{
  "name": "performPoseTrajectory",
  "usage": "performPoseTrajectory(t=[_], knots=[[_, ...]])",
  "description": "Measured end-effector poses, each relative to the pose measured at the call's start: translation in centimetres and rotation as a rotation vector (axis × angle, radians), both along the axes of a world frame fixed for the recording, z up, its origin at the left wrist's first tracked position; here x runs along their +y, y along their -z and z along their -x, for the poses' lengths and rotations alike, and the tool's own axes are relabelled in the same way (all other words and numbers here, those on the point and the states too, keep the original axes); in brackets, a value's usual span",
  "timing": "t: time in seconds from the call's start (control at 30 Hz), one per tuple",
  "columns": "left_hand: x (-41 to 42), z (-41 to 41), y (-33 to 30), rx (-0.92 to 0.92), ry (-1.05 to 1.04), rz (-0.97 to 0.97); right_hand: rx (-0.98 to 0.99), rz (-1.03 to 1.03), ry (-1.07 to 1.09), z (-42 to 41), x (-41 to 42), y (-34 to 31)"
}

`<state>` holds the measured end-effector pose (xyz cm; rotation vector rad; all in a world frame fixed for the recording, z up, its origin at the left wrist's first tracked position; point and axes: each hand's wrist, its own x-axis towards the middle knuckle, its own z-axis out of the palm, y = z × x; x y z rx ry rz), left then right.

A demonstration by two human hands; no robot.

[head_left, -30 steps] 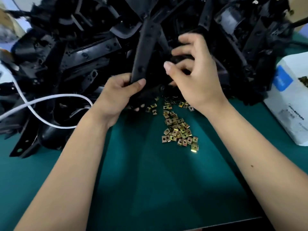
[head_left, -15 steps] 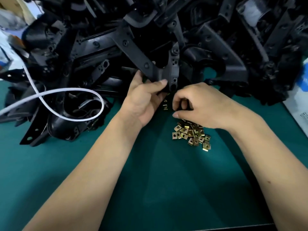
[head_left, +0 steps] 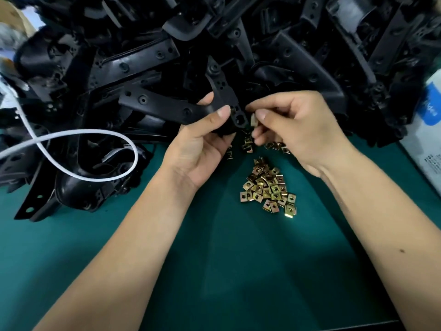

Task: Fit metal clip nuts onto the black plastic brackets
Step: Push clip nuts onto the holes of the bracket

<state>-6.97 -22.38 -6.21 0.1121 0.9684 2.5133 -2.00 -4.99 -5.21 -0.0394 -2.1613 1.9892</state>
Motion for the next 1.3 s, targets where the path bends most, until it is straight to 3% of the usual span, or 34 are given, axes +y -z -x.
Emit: performPoseTrajectory(t=[0.13,0.27,0.43,0.6,0.97,1.3], knots=[[-0.2,-0.1,0.2,0.016,0.039,0.019,0.009,0.352,0.018,-0.2,-0.1,-0.7],[-0.1,-0.1,0.4,0.021,0.059,0.029,-0.011,0.428,0.024,-0.4,-0.1,-1.0],[-0.1,0.0,0.3,0.025,0.081,0.034,-0.015,0.276,0.010,-0.6,0.3,-1.2],[-0.3,0.1,0.4,0.041,0.111,0.032,0.113,0.086,0.038,-0.3,0.1,-0.6],[-0.1,0.4,0.4,0.100,0.089,0.296,0.187,-0.247,0.041,-0.1,0.2,0.2],[-0.5,0.3,-0.3,0.141,0.134,0.336,0.122,-0.193,-0.152,-0.3,1.7,-0.9]])
